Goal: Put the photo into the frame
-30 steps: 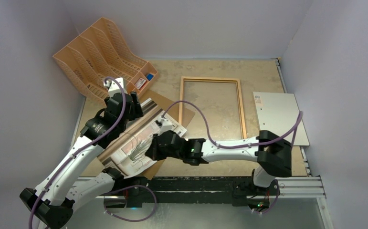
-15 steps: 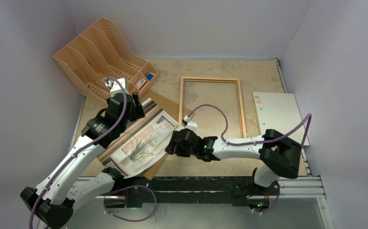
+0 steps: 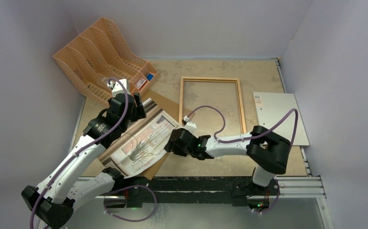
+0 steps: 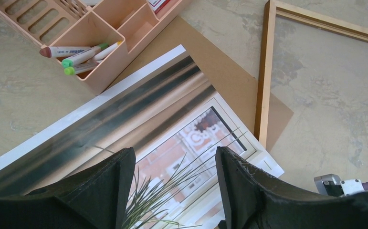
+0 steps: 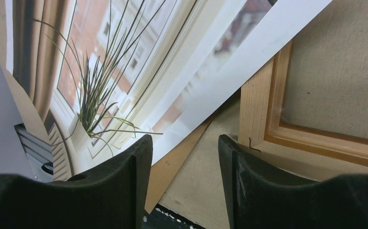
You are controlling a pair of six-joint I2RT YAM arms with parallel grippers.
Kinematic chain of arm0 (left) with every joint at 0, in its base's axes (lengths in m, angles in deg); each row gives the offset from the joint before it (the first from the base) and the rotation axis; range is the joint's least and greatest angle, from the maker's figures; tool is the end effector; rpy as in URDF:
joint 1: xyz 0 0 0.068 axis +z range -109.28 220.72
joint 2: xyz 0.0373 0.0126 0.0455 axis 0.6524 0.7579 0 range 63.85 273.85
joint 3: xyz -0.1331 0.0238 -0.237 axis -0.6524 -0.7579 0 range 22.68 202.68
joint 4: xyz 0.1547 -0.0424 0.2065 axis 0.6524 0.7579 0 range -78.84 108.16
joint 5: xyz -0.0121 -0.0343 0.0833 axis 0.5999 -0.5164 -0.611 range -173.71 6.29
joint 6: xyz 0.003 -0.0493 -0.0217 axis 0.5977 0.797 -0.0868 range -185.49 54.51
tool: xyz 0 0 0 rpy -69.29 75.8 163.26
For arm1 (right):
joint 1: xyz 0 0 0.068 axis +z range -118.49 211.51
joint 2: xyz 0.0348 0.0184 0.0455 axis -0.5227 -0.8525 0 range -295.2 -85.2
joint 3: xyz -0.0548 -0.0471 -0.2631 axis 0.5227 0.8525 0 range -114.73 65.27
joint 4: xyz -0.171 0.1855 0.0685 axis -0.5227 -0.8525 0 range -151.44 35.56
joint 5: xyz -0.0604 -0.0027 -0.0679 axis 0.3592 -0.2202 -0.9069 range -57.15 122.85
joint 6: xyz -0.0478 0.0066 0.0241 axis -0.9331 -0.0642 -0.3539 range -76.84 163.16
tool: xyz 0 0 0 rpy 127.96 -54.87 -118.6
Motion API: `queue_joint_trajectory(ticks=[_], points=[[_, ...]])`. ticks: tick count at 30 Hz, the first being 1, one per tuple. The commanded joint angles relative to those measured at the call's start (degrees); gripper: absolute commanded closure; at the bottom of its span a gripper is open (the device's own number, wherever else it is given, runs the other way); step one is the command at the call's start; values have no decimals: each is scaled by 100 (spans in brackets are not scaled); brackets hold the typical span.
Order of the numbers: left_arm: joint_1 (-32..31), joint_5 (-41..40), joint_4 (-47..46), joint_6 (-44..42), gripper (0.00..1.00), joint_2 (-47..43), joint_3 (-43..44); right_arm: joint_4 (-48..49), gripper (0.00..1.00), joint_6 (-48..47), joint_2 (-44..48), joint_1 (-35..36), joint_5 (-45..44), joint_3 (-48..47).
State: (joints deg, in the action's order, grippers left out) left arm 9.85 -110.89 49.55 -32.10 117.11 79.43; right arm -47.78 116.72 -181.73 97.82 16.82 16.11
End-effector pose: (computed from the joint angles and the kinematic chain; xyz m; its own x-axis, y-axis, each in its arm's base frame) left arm 0.1711 -0.0834 0.3394 -0.4842 -0.2808 -0.8287 -0.1576 0.9596 -0.2331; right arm 0.1466 0.3094 0.1656 -0.8376 0.3852 -0.3873 0.0261 0.7364 0.6760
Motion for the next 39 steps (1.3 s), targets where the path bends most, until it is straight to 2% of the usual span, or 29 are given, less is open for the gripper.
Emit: queue_joint_trajectory(ticks=[1, 11, 18, 23, 31, 34, 39], points=[[11, 63, -190, 19, 35, -42, -97, -205, 45, 239, -60, -7, -467, -259], [11, 116, -254, -50, 35, -37, -119, -405, 48, 245, -353, -159, -474, -745], [11, 110, -264, -54, 35, -54, -179, 577, 53, -10, -196, -252, -267, -477], [12, 116, -270, -48, 35, -53, -212, 769, 54, -3, -207, -323, -184, -439], [13, 108, -305, -53, 35, -17, -208, 429, 53, 259, -580, -424, -95, -624], [12, 116, -306, -49, 35, -10, -201, 591, 61, 126, -623, -430, -91, -679], [11, 139, -291, -30, 34, -8, -196, 646, 95, -186, -365, -425, -330, -788]])
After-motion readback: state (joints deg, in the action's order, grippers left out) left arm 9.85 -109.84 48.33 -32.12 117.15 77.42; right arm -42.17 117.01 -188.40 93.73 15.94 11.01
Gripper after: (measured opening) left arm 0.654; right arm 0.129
